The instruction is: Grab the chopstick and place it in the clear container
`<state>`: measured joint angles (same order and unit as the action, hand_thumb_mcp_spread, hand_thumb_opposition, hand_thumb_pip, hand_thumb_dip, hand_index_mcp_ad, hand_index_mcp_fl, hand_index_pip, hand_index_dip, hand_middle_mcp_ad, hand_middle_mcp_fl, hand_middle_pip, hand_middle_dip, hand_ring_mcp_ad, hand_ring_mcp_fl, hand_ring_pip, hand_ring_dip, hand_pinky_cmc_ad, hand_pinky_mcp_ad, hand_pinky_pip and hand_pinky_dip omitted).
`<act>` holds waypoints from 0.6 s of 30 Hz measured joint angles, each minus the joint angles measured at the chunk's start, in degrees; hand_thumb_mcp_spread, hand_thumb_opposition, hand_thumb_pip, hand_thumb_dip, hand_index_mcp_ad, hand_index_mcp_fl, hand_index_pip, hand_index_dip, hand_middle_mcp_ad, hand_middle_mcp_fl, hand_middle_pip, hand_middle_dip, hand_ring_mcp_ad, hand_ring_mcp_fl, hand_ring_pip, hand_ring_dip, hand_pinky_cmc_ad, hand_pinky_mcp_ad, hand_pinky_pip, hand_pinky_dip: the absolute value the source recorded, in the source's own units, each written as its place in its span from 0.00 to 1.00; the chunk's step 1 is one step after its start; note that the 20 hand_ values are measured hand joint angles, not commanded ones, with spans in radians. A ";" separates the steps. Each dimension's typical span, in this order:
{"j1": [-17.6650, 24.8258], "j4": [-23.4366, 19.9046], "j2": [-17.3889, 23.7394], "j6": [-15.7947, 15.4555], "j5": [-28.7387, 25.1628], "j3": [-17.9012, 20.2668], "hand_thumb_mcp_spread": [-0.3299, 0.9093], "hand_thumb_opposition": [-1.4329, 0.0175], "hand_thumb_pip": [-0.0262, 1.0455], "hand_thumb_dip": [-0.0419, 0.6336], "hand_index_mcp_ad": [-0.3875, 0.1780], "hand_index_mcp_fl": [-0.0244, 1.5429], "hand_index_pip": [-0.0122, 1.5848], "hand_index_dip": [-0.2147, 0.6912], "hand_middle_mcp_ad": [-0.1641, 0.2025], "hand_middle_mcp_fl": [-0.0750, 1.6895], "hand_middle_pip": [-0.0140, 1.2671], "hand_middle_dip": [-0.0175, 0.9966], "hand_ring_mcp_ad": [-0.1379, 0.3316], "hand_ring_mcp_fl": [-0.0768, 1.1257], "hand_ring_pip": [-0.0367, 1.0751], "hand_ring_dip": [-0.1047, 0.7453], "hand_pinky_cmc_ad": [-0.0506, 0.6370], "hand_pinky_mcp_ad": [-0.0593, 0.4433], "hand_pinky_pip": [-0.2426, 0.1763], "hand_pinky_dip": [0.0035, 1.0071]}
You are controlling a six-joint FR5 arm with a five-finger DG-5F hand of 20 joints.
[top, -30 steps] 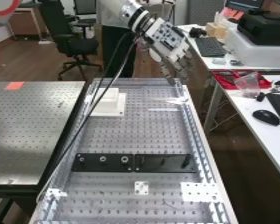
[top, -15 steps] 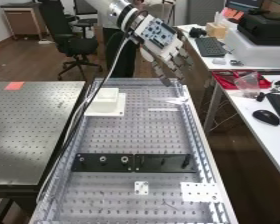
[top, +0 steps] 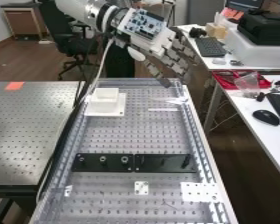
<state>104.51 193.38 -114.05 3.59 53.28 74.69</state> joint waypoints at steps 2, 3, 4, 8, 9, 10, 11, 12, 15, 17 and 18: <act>-0.86 -3.10 1.50 -3.99 1.04 2.34 0.52 0.50 0.53 0.38 0.57 0.19 0.09 0.57 0.70 0.18 0.12 0.51 0.48 0.10 0.13 0.58 0.77 0.80 0.25 0.74; -1.34 -4.68 2.25 -6.02 1.70 3.63 0.51 0.50 0.50 0.35 0.57 0.19 0.08 0.59 0.69 0.18 0.11 0.51 0.50 0.08 0.13 0.58 0.77 0.80 0.25 0.74; -1.70 -5.78 2.76 -7.31 2.25 4.51 0.50 0.51 0.50 0.33 0.57 0.19 0.08 0.60 0.70 0.17 0.11 0.51 0.51 0.08 0.12 0.56 0.77 0.80 0.25 0.74; -4.50 -12.73 5.78 -13.99 6.26 9.56 0.49 0.52 0.49 0.28 0.56 0.18 0.07 0.63 0.70 0.13 0.11 0.51 0.51 0.07 0.11 0.54 0.77 0.80 0.25 0.70; -5.23 -14.27 6.42 -15.39 7.39 10.69 0.50 0.52 0.49 0.27 0.56 0.18 0.07 0.63 0.70 0.12 0.11 0.51 0.51 0.07 0.12 0.54 0.77 0.81 0.25 0.70; -5.60 -14.93 6.71 -16.01 7.92 11.17 0.50 0.52 0.50 0.26 0.56 0.18 0.07 0.63 0.70 0.12 0.11 0.51 0.52 0.07 0.12 0.53 0.77 0.81 0.25 0.68; -6.42 -16.26 7.31 -17.42 9.13 12.11 0.50 0.52 0.50 0.25 0.56 0.17 0.07 0.63 0.70 0.12 0.11 0.50 0.54 0.07 0.12 0.52 0.77 0.81 0.25 0.67; -7.24 -17.58 7.91 -19.21 10.40 13.04 0.50 0.52 0.50 0.24 0.56 0.17 0.07 0.63 0.70 0.12 0.11 0.50 0.54 0.06 0.12 0.52 0.77 0.81 0.25 0.65; -8.83 -20.26 9.18 -24.03 13.03 14.90 0.48 0.53 0.50 0.23 0.56 0.17 0.07 0.63 0.71 0.12 0.11 0.50 0.54 0.07 0.11 0.50 0.77 0.81 0.25 0.63; -9.85 -22.16 10.13 -27.63 14.84 16.19 0.48 0.53 0.50 0.21 0.56 0.17 0.07 0.63 0.73 0.12 0.11 0.49 0.54 0.07 0.12 0.50 0.77 0.80 0.25 0.62; -10.60 -23.74 10.89 -30.23 16.17 17.22 0.46 0.53 0.49 0.21 0.56 0.17 0.07 0.63 0.73 0.12 0.11 0.48 0.54 0.07 0.12 0.49 0.77 0.80 0.25 0.59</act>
<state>93.92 169.64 -103.16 -26.65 69.45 91.91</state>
